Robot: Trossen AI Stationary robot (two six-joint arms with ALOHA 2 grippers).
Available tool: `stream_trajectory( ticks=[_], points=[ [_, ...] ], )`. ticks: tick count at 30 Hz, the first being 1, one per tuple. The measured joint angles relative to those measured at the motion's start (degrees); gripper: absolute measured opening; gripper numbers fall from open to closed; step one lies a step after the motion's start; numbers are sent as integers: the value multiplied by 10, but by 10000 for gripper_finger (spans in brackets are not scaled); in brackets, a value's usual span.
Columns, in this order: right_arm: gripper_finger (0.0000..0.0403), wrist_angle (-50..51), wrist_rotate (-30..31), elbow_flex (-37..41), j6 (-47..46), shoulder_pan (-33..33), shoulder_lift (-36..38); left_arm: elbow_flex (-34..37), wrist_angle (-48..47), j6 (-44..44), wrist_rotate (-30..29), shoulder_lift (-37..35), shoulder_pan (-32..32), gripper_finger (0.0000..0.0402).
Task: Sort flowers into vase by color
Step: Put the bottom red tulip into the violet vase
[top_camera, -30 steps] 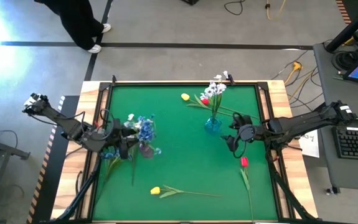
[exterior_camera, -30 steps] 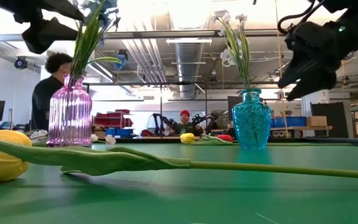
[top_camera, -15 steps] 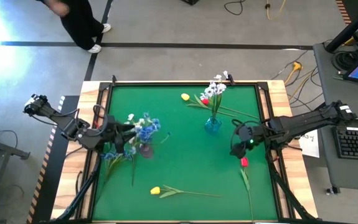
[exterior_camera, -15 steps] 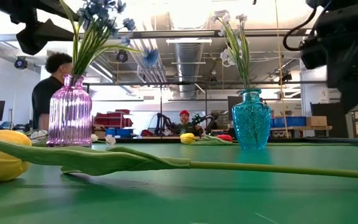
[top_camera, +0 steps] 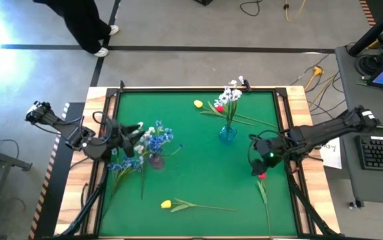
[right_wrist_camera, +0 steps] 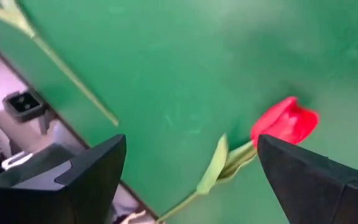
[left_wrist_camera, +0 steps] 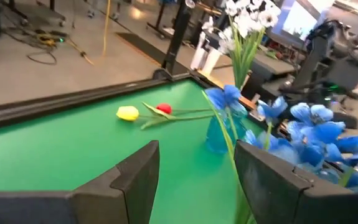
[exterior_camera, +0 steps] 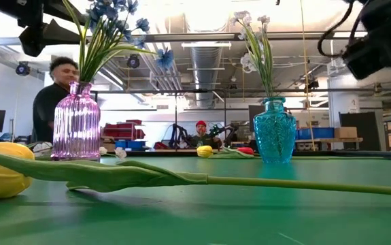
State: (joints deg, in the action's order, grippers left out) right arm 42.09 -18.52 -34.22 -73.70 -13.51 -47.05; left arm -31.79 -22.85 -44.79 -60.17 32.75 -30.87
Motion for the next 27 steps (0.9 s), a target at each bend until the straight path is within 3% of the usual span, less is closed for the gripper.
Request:
stream_trajectory(
  ticks=[5, 9, 12, 19, 27],
  points=[
    [351, 11, 48, -79, -47, -45, -9, -9, 3, 30, -24, -2, 0, 197],
    [335, 139, 72, -107, -122, -103, -47, -23, 3, 53, -25, 0, 0, 197],
    [325, 182, 64, -103, -169, -146, -85, -33, 3, 69, -24, 2, 0, 197],
    [324, 172, 55, -95, -209, -202, -172, -55, -1, 106, -23, 8, 0, 197],
    [322, 104, 55, -83, -203, -211, -242, -63, -5, 115, -17, 18, 0, 197]
  ],
)
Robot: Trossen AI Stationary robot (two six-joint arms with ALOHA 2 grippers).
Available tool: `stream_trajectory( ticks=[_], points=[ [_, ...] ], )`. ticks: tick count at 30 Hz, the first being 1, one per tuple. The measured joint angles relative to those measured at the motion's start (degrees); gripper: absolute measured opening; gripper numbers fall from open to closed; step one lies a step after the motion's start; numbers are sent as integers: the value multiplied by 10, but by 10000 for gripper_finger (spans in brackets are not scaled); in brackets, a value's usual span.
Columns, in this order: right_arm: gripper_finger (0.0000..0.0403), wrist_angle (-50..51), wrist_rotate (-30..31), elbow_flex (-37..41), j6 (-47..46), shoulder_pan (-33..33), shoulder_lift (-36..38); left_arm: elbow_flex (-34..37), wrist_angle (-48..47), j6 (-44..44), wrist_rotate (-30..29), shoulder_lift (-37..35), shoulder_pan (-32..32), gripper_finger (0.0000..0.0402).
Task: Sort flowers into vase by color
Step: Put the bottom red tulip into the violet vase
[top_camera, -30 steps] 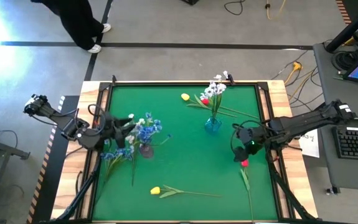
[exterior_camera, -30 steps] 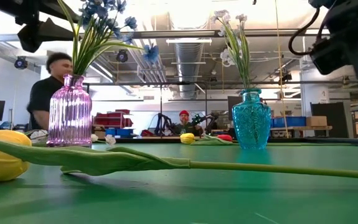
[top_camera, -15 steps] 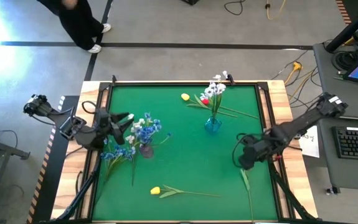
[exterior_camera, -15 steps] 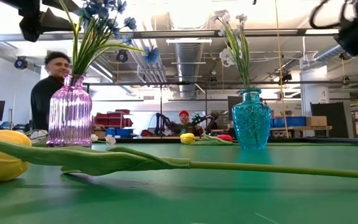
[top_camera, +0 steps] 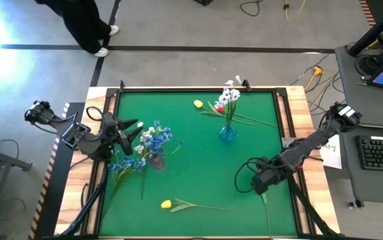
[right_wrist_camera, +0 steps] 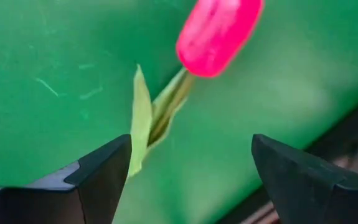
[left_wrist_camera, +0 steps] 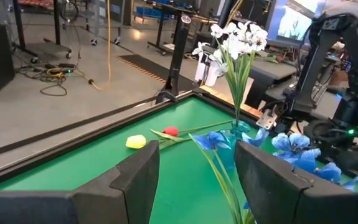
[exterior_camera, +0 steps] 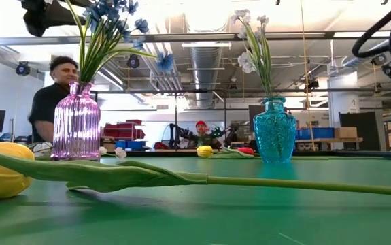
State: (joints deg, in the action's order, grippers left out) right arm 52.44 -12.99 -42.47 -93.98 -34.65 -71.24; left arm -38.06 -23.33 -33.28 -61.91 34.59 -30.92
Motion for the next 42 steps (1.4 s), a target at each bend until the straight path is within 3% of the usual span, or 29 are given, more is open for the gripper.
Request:
stream_trajectory(
  ticks=[14, 25, 35, 38, 42],
  points=[
    [309, -53, 45, 25, 8, 0, -45, 2, -2, -2, 14, 23, 0, 197],
    [167, -110, 53, 24, 34, 1, -94, 2, -1, -2, 14, 31, 0, 197],
    [44, -114, 87, 27, 50, 4, -68, 3, -1, -2, 14, 31, 0, 197],
    [18, -114, 116, 27, 66, 13, -47, 3, 1, -2, 14, 32, 0, 197],
    [14, -112, 160, 24, 99, 27, -5, -2, 2, -2, 14, 39, 0, 197]
  ],
)
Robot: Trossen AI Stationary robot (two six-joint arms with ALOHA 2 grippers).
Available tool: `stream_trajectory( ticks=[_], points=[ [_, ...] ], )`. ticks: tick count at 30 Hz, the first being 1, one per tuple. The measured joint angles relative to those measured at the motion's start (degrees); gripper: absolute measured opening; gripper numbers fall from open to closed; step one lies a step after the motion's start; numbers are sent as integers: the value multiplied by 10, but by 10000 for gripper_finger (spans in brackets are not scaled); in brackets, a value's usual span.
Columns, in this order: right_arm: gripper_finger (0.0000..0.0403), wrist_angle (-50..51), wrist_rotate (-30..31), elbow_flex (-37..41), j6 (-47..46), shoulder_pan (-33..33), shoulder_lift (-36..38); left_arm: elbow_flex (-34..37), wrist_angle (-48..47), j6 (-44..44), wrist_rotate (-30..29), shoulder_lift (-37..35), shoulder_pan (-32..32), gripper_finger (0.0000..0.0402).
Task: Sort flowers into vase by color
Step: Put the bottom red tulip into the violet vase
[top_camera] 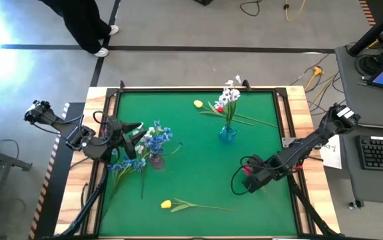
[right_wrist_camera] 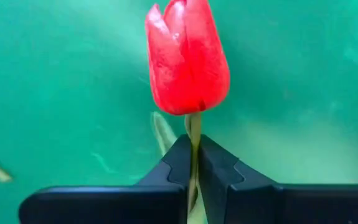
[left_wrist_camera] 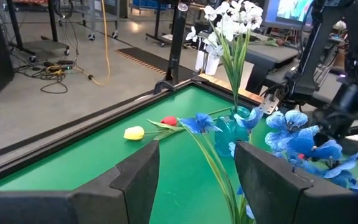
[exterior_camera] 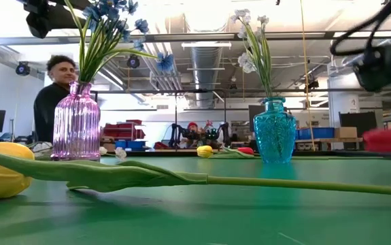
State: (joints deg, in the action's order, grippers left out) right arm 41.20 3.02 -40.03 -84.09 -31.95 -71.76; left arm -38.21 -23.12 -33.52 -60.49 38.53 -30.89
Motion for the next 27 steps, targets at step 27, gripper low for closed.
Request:
stream_trajectory(
  ticks=[27],
  points=[
    [13, -646, 197, -26, 771, 123, 66, -136, -8, 136, 0, 58, 0, 197]
  ],
)
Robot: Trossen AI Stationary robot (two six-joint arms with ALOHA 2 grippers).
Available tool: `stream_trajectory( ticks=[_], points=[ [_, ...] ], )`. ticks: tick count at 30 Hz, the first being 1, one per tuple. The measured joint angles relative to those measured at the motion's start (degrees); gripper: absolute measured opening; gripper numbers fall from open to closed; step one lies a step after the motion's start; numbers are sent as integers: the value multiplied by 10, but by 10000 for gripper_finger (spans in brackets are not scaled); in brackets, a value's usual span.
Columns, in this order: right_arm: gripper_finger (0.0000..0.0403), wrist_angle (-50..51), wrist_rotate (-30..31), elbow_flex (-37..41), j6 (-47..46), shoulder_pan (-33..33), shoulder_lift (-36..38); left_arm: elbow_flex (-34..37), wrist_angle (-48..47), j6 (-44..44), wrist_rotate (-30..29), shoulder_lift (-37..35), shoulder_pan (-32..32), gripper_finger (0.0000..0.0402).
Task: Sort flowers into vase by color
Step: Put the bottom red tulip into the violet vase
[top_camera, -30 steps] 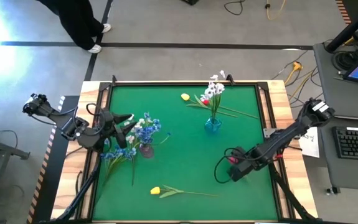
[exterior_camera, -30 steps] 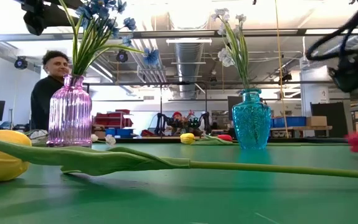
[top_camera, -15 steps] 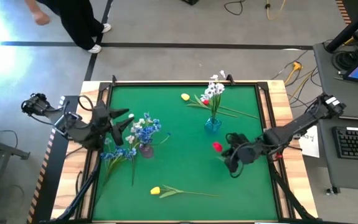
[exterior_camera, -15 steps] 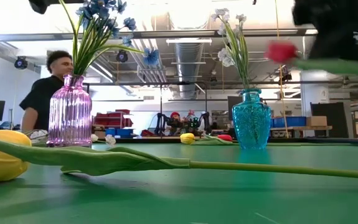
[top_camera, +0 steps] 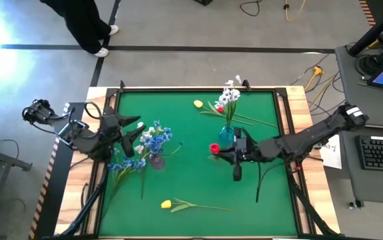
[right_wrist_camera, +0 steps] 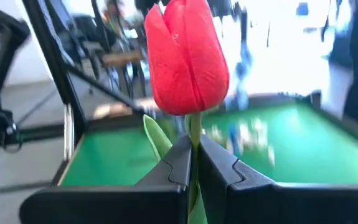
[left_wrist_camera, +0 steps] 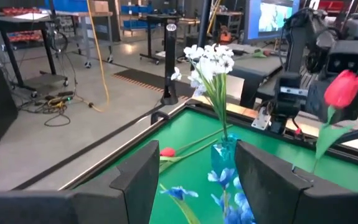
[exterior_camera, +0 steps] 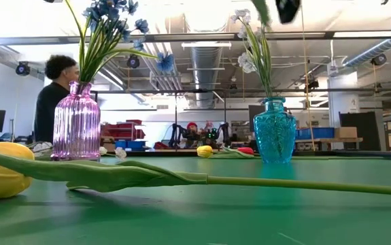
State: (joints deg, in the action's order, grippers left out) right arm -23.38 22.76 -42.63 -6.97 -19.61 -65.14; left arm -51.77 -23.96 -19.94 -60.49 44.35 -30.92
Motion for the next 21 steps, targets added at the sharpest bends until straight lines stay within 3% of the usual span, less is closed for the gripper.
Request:
stream_trajectory(
  ticks=[9, 21],
  points=[
    [13, -271, -125, 0, 93, 56, -72, -16, -39, -5, 0, 2, 0, 197],
    [13, -456, -142, 0, 140, 83, -163, -25, -58, -19, -1, 1, 0, 197]
  ],
)
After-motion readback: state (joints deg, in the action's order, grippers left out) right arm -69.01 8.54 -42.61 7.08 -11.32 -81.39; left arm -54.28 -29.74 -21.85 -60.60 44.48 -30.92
